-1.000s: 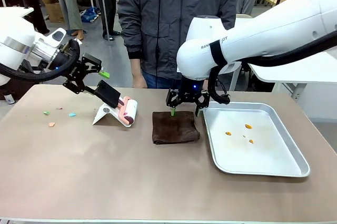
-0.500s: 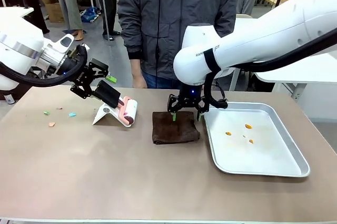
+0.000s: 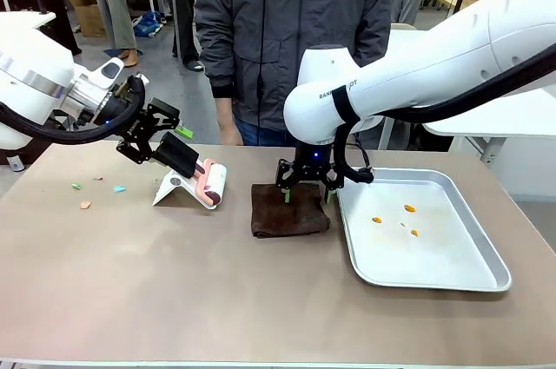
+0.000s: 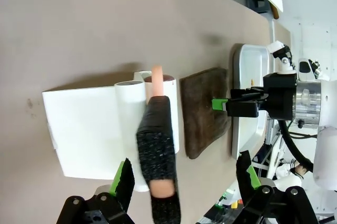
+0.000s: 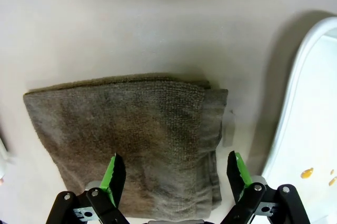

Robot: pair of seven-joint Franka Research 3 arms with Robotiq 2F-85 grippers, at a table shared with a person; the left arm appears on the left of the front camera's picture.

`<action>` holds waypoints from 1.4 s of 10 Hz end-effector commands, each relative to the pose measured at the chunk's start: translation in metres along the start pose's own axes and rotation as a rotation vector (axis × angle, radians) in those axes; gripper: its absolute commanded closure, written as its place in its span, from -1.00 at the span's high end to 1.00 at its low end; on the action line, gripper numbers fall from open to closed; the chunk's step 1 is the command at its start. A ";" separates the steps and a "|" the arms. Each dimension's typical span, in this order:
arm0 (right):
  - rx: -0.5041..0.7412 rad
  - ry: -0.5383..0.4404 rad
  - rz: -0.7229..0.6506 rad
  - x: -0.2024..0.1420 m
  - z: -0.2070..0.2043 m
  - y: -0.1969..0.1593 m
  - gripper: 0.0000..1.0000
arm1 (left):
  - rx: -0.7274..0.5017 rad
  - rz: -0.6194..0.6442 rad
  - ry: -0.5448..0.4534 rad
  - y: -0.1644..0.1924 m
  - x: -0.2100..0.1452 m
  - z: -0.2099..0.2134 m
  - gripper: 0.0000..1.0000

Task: Clean the surface of the table.
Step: Hold the Lint Roller with your left hand and the towel with your right hand.

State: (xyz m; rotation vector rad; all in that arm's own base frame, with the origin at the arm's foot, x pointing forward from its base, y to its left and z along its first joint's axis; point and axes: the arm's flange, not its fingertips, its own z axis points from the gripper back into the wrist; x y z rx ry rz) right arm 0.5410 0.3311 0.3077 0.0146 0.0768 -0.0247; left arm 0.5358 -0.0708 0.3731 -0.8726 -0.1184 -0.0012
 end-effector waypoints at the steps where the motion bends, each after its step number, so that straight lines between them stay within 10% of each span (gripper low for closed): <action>1: -0.032 -0.011 -0.028 0.003 0.003 0.005 1.00 | 0.028 0.022 -0.011 0.005 -0.005 0.007 1.00; 12: -0.048 0.017 -0.054 0.007 -0.004 0.006 1.00 | 0.038 0.003 0.023 -0.001 -0.006 -0.007 1.00; 13: -0.048 0.021 -0.047 0.007 -0.005 0.006 0.63 | 0.042 0.003 0.019 -0.002 -0.006 -0.007 1.00; 14: -0.034 0.025 -0.044 0.006 -0.005 0.005 -0.20 | 0.044 0.003 0.016 -0.001 -0.005 -0.006 1.00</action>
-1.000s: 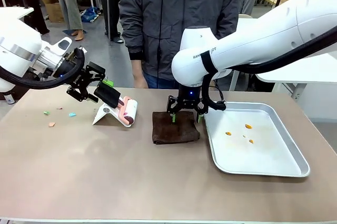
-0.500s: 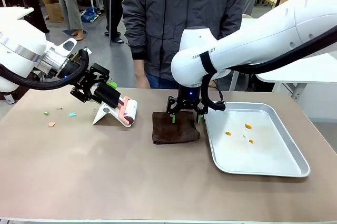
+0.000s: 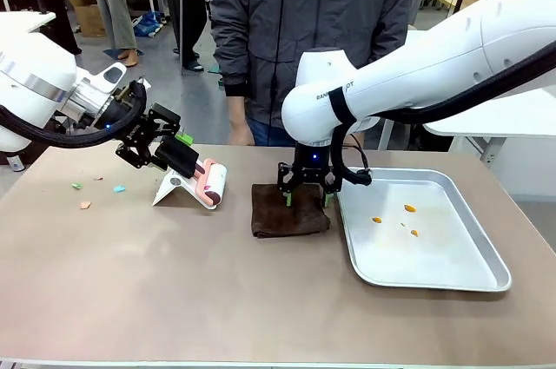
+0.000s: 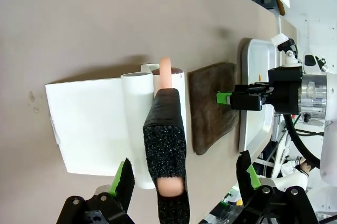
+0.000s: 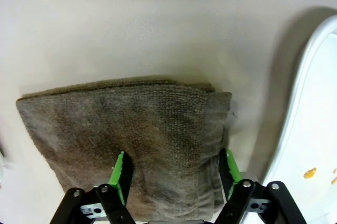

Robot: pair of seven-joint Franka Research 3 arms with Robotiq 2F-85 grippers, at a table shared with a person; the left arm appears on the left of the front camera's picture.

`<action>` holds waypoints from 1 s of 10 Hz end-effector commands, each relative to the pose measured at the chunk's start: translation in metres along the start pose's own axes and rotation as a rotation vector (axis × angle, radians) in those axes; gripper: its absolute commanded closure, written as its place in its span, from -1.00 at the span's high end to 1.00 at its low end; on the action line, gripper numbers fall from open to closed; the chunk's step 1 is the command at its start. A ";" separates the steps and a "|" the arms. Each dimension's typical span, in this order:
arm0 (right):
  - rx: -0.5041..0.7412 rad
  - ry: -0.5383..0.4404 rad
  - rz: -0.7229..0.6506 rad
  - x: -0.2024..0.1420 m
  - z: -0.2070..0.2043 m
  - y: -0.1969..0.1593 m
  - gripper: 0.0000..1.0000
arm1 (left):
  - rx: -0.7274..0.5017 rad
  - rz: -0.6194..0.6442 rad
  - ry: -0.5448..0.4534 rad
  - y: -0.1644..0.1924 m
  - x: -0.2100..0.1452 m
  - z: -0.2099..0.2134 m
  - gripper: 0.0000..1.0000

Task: Clean the surface of the table.
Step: Hold the Lint Roller with your left hand and the towel with your right hand.

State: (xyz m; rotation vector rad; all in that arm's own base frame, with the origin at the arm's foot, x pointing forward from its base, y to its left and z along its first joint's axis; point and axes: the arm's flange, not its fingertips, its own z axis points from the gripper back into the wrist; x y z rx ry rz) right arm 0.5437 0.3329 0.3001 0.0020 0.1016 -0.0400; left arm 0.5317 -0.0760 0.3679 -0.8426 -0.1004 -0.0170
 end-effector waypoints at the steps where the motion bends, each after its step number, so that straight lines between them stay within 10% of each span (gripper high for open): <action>1: -0.011 0.003 -0.019 0.002 0.003 0.004 -0.57 | 0.030 0.003 -0.012 -0.002 -0.001 0.002 -0.18; 2: -0.009 0.006 -0.019 0.002 0.002 0.004 -1.00 | 0.035 0.003 -0.017 -0.001 0.000 0.003 -0.19; 3: -0.008 0.005 -0.021 0.002 0.002 0.004 -1.00 | 0.038 0.002 -0.029 0.000 0.000 0.004 -1.00; 4: -0.005 0.006 -0.020 0.002 0.002 0.004 -1.00 | 0.040 0.001 -0.034 0.001 0.000 0.005 -0.28; 5: -0.006 0.009 -0.020 0.003 0.002 0.004 -0.94 | 0.043 0.001 -0.041 0.003 0.000 0.006 -1.00; 10: 0.007 0.018 -0.001 0.003 0.000 0.005 -1.00 | 0.037 -0.011 -0.050 0.019 0.000 0.021 -1.00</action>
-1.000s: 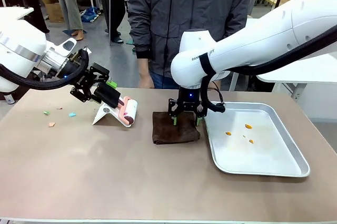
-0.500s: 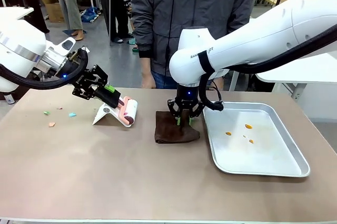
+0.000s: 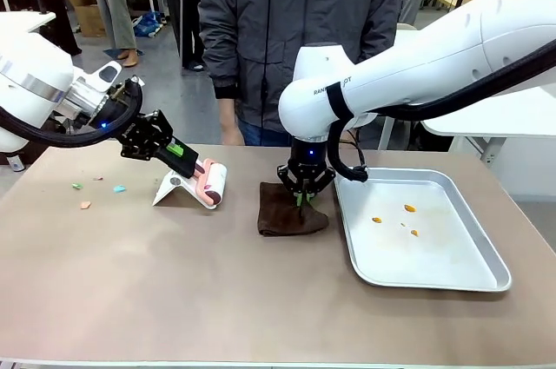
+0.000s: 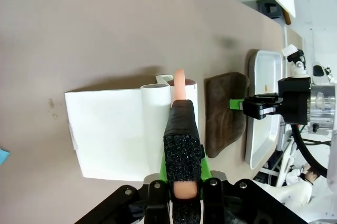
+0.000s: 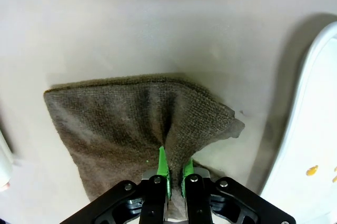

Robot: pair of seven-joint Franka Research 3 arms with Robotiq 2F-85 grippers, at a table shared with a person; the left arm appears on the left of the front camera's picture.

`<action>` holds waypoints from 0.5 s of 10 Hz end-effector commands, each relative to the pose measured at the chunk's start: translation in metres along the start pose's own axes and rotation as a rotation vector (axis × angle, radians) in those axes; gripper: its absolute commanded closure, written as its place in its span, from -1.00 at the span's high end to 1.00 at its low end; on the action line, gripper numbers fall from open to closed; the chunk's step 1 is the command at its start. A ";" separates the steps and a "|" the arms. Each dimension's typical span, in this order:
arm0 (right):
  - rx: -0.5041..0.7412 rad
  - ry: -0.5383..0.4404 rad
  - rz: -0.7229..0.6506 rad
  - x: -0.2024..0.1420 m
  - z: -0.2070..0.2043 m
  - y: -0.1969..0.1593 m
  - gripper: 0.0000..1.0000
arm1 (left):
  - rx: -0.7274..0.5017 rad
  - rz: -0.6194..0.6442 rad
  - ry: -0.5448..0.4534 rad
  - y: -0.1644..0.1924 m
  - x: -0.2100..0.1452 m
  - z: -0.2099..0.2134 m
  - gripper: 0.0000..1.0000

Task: Clean the surface of the table.
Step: Hold the Lint Roller with your left hand and the towel with your right hand.

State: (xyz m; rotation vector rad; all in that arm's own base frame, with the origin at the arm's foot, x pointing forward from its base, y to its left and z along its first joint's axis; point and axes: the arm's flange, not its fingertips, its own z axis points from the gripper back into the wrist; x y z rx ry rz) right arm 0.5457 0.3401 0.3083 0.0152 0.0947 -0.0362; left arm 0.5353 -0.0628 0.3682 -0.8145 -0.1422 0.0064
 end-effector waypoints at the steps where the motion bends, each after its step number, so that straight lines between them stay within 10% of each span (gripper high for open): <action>1: -0.007 0.026 -0.007 0.003 -0.009 -0.002 -1.00 | 0.006 -0.015 -0.004 0.015 -0.003 0.015 -1.00; 5: 0.068 -0.046 -0.003 -0.003 0.008 -0.012 -1.00 | -0.057 -0.046 -0.025 0.012 -0.007 0.026 -1.00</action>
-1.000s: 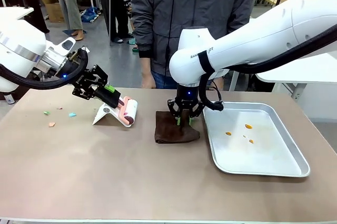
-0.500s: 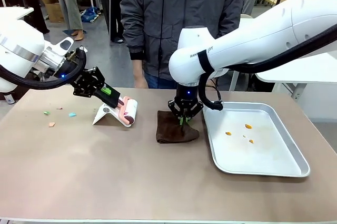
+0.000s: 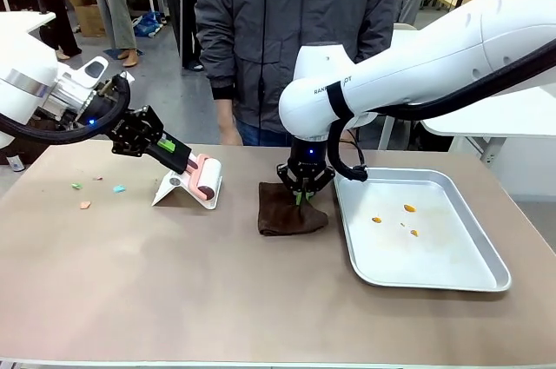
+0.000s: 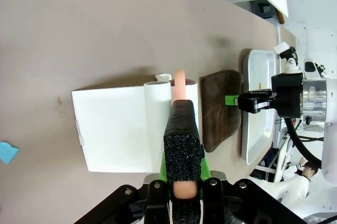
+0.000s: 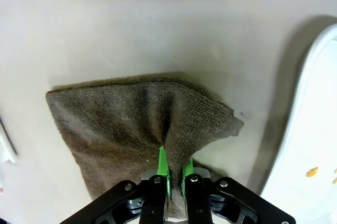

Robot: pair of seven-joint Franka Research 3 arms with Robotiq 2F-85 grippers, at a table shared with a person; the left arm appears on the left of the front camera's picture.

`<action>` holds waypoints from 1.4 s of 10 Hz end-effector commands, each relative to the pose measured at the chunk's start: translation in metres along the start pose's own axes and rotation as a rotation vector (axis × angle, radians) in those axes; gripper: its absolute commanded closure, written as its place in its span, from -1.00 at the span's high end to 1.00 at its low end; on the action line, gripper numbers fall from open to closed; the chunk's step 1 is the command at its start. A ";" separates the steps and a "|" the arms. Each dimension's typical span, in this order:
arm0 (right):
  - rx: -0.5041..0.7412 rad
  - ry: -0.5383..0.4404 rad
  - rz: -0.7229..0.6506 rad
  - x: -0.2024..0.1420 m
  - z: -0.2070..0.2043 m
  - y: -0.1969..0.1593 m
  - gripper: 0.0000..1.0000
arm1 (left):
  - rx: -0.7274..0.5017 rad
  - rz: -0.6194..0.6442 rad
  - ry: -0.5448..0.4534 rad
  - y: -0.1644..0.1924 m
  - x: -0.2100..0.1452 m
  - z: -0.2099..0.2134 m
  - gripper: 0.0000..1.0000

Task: Clean the surface of the table.
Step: Hold the Lint Roller with your left hand and the towel with your right hand.

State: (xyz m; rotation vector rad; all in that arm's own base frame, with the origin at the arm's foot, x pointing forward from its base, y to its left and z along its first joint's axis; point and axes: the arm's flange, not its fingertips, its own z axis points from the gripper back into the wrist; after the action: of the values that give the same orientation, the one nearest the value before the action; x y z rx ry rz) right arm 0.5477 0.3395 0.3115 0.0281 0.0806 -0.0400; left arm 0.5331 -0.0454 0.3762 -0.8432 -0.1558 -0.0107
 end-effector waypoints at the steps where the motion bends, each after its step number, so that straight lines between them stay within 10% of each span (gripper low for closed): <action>1: 0.158 -0.061 -0.001 -0.011 0.017 -0.026 -1.00 | -0.066 -0.040 -0.027 0.006 -0.010 0.015 -1.00; 9: 1.111 -0.105 0.273 -0.071 0.053 -0.110 -1.00 | -0.527 -0.072 0.086 0.008 -0.038 0.066 -0.78; 14: 1.515 -0.063 0.250 -0.144 0.083 -0.187 -1.00 | -0.635 0.011 -0.161 0.064 -0.098 0.160 -0.78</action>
State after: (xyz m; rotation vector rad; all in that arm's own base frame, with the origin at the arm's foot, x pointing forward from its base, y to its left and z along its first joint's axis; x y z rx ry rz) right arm 0.4232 0.1691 0.3917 1.4380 -0.0221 0.1873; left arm 0.4352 0.1126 0.4175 -1.4446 -0.2687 0.0436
